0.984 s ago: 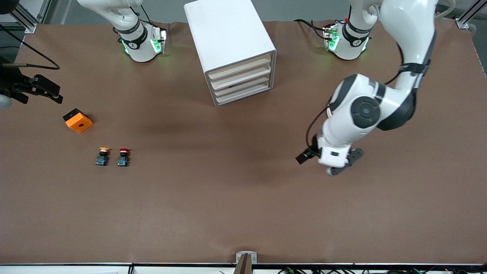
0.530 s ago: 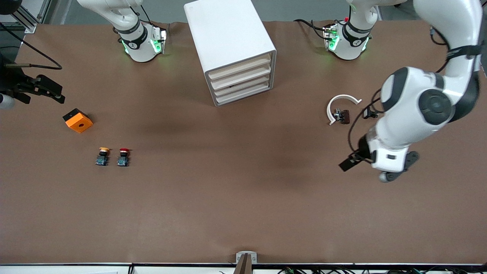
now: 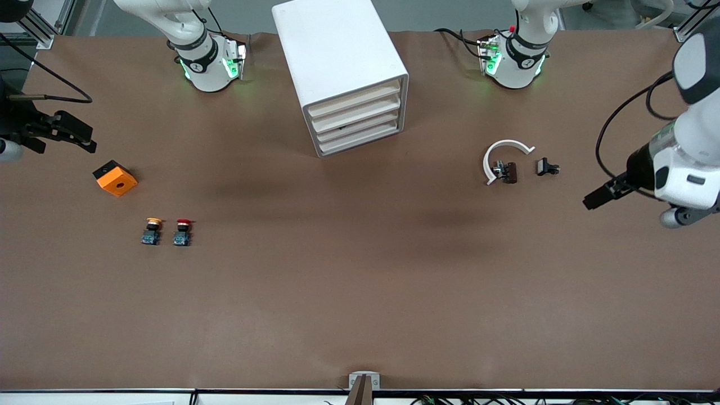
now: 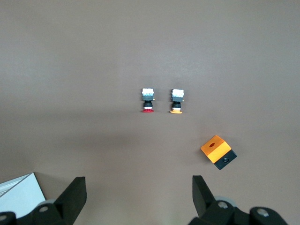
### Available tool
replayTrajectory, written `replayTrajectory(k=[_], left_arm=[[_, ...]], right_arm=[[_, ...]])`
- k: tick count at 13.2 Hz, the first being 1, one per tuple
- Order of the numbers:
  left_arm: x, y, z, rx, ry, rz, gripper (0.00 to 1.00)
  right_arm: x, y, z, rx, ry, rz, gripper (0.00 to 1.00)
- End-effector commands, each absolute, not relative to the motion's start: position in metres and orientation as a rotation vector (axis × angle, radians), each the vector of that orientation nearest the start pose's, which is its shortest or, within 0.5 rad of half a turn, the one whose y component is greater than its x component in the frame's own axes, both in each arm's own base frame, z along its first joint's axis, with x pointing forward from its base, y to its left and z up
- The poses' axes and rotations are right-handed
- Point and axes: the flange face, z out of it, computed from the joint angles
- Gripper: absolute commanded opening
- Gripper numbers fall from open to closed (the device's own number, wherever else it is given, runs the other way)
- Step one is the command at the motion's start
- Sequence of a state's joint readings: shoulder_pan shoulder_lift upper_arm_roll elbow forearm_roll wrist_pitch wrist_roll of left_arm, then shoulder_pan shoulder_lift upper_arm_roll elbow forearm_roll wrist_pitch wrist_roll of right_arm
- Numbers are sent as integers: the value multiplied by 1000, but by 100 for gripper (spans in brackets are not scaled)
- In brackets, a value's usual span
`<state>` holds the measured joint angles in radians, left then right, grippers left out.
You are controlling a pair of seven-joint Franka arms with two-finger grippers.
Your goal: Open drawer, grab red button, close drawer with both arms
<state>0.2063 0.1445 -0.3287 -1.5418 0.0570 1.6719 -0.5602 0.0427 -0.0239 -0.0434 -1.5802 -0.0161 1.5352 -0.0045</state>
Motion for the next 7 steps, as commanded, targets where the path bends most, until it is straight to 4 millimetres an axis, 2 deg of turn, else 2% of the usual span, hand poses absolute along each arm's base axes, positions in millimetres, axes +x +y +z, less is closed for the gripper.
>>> replayTrajectory(k=[1, 2, 7], left_arm=[[596, -56, 583, -3051, -630, -11, 100], [597, -55, 586, -3055, -627, -17, 100], [595, 0, 588, -3072, -493, 37, 100]], right_arm=[[539, -5, 632, -3163, -9, 37, 100], [539, -5, 632, -3163, -11, 37, 100], [538, -7, 632, -3162, -4, 42, 100]])
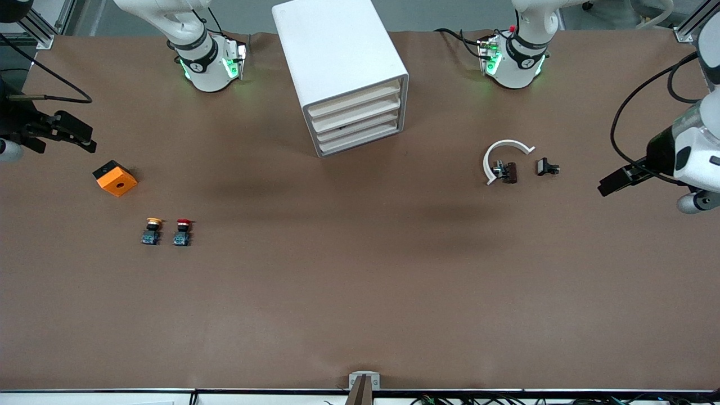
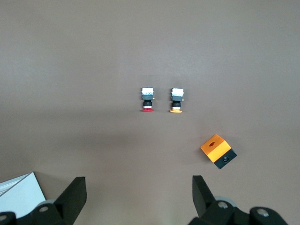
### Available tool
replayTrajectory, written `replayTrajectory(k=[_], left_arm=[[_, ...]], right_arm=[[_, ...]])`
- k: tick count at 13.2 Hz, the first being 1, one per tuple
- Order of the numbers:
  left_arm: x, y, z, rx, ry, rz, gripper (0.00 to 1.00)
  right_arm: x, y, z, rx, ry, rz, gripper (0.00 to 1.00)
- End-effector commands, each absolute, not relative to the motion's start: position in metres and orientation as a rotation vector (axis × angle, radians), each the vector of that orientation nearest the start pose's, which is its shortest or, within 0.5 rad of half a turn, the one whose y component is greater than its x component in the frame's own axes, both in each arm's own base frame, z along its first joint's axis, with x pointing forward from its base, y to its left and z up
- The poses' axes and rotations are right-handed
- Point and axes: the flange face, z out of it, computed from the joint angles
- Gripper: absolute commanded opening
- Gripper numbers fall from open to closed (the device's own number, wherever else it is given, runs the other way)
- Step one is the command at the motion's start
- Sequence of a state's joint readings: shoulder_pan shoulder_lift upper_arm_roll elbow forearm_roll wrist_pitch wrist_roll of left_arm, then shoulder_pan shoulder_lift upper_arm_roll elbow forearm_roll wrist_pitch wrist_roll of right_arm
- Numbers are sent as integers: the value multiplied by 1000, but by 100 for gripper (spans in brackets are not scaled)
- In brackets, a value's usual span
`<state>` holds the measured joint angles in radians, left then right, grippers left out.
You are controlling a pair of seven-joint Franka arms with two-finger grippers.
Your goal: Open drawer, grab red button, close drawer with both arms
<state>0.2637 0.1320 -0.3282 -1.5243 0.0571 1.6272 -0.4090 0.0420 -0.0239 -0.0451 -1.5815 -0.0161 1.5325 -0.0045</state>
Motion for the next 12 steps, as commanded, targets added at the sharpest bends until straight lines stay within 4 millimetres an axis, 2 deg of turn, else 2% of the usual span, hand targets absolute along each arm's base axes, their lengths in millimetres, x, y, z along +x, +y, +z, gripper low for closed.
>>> replayTrajectory(k=[1, 3, 6, 8, 9, 12], left_arm=[[595, 3, 588, -3072, -486, 39, 100], [593, -2, 594, -3073, -471, 33, 100], [582, -23, 605, -3047, -415, 37, 100], [573, -18, 618, -3042, -435, 22, 100], [569, -16, 622, -3045, -403, 24, 100], [556, -13, 629, -3066, -146, 40, 100]], right_arm=[[538, -8, 632, -3162, -1, 44, 100], [538, -8, 631, -3162, -1, 46, 100], [538, -8, 631, -3162, -1, 46, 100], [538, -8, 630, -3162, -1, 56, 100], [537, -8, 630, -3162, -1, 59, 100], [537, -8, 629, -3162, -1, 63, 100]])
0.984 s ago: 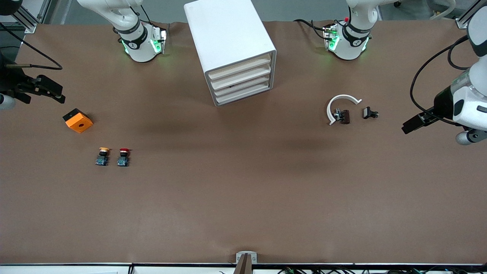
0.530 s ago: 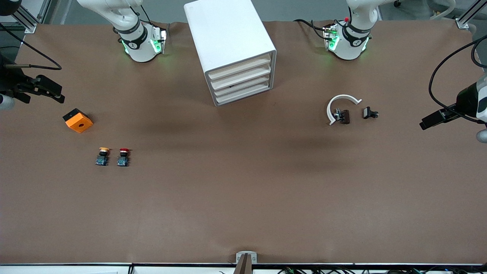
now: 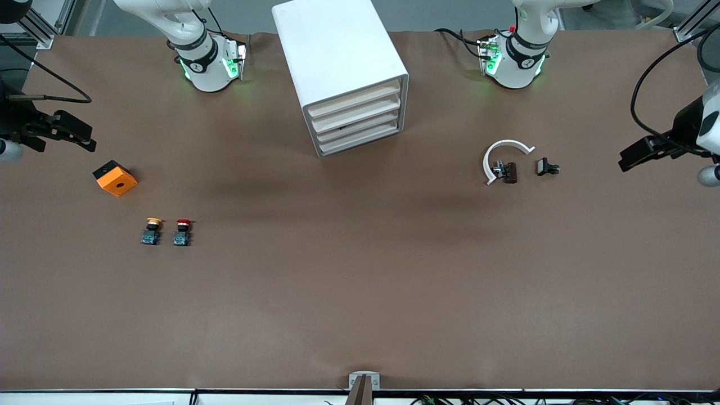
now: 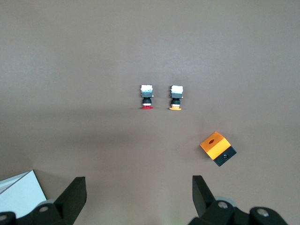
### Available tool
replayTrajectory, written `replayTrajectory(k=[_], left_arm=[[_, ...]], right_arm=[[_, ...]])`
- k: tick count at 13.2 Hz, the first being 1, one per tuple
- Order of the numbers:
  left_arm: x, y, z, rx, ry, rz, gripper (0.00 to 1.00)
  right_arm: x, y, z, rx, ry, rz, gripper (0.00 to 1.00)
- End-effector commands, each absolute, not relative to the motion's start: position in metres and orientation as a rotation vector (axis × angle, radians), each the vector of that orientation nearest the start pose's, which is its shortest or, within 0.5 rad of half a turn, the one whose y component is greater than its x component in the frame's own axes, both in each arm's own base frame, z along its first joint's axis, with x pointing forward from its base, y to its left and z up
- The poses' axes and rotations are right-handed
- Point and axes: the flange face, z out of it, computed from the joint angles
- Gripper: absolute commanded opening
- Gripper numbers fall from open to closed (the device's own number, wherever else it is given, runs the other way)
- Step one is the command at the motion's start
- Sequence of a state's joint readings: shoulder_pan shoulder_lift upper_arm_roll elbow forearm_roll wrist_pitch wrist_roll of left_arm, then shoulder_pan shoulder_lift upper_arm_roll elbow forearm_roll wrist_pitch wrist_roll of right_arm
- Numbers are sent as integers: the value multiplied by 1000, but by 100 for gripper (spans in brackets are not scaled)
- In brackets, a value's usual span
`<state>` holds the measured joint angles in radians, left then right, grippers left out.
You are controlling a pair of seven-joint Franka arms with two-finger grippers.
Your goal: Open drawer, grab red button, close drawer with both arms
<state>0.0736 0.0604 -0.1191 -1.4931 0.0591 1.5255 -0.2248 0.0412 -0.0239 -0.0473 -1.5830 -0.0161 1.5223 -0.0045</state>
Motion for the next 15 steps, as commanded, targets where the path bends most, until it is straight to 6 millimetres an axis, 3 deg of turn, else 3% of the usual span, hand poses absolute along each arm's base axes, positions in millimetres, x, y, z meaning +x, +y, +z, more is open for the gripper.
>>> replayTrajectory(k=[1, 6, 9, 11, 15], left_arm=[[550, -6, 628, -3068, -127, 49, 100], [542, -25, 635, -3084, -86, 33, 100], [537, -24, 633, -3103, -74, 46, 100], [527, -29, 625, -3187, -95, 50, 100], [521, -40, 622, -3182, -89, 2, 100]], right_arm=[[537, -9, 629, -3162, 1, 61, 100], [537, -9, 629, -3160, 1, 61, 100], [537, -10, 629, -3162, 4, 61, 100], [537, -10, 629, -3162, 4, 64, 100], [537, -9, 629, -3162, 1, 63, 100]])
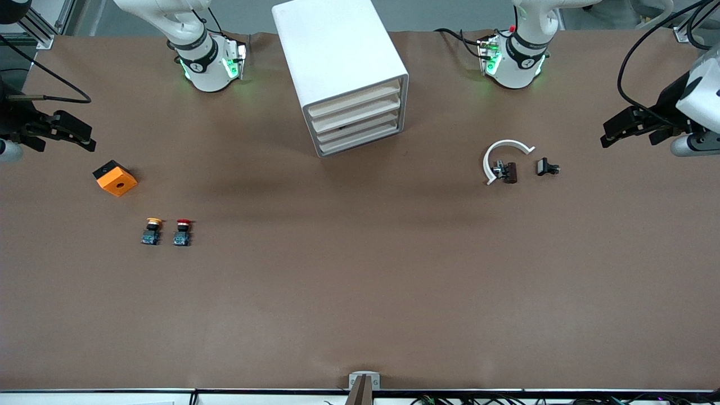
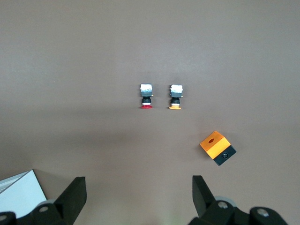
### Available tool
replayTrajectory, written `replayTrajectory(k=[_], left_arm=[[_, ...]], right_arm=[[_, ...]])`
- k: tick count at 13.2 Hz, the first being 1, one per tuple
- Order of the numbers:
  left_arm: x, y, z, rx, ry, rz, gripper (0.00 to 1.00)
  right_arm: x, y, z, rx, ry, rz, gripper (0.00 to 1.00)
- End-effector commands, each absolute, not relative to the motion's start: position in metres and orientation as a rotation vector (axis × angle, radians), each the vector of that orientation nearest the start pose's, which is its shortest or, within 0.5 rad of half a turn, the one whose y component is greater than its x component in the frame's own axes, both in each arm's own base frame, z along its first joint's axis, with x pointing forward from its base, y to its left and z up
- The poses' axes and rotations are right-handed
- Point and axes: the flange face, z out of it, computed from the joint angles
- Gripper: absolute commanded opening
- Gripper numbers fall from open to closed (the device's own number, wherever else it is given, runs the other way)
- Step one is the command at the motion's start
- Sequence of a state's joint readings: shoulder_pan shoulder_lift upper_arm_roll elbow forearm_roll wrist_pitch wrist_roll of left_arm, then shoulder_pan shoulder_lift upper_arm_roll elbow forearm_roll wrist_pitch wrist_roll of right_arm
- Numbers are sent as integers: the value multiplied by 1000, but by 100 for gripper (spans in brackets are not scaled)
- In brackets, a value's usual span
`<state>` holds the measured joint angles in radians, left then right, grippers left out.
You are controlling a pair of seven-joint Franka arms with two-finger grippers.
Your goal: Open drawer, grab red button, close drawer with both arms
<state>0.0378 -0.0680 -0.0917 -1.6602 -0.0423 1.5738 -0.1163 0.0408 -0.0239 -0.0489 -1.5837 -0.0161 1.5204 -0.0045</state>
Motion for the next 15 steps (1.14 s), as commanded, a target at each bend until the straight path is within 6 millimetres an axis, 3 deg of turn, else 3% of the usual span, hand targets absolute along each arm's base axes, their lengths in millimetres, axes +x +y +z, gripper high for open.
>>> replayTrajectory(k=[1, 6, 15], left_arm=[[521, -42, 622, -3180, -84, 2, 100], [521, -65, 623, -3083, 10, -18, 100], [530, -50, 627, -3100, -33, -33, 100]], right_arm=[[537, -9, 629, -3162, 1, 63, 100], [536, -4, 629, -3162, -13, 75, 100], [536, -3, 629, -3162, -16, 75, 100]])
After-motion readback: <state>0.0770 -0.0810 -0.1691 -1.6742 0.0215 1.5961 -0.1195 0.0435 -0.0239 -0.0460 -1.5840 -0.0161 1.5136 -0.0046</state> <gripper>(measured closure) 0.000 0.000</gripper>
